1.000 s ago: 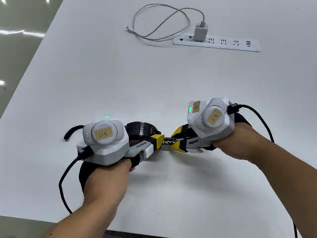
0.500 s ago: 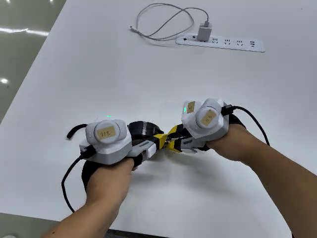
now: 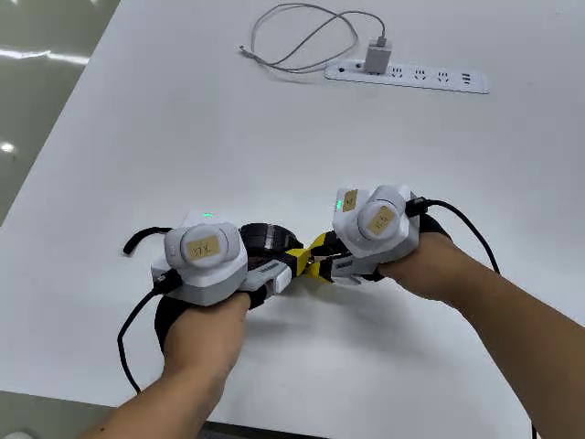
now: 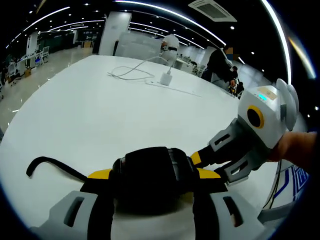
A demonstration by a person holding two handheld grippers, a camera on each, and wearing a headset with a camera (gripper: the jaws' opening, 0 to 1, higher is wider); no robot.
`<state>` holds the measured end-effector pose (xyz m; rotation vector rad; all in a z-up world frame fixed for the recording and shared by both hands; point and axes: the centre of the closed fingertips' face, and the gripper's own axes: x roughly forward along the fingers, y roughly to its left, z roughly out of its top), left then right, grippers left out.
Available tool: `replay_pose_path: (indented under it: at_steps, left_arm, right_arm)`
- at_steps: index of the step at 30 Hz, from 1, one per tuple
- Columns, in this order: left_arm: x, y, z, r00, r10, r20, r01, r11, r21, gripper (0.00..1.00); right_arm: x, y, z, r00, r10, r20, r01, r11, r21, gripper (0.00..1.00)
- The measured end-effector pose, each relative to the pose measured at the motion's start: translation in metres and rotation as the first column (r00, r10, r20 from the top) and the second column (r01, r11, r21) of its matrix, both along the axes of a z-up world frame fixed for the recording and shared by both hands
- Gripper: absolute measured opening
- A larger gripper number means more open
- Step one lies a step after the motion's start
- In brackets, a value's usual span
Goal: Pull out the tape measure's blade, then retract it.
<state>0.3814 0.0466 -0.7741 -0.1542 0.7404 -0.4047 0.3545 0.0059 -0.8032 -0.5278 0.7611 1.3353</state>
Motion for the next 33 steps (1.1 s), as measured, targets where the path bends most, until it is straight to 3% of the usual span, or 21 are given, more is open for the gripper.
replay_pose_path:
  at_steps: [12,33]
  left_arm:
    - [0.0008,-0.0001,-0.0007,1.000,-0.003,-0.001,0.003,1.000,-0.007,0.61]
    - [0.0004,-0.0009,0.0006,0.999,0.000,-0.033,-0.001,1.000,-0.024,0.63]
  right_arm:
    - [-0.0006,-0.0002,0.0001,1.000,-0.006,-0.006,0.006,1.000,0.002,0.13]
    - [0.0030,-0.0058,0.0024,0.999,-0.049,0.001,0.049,0.999,0.002,0.26]
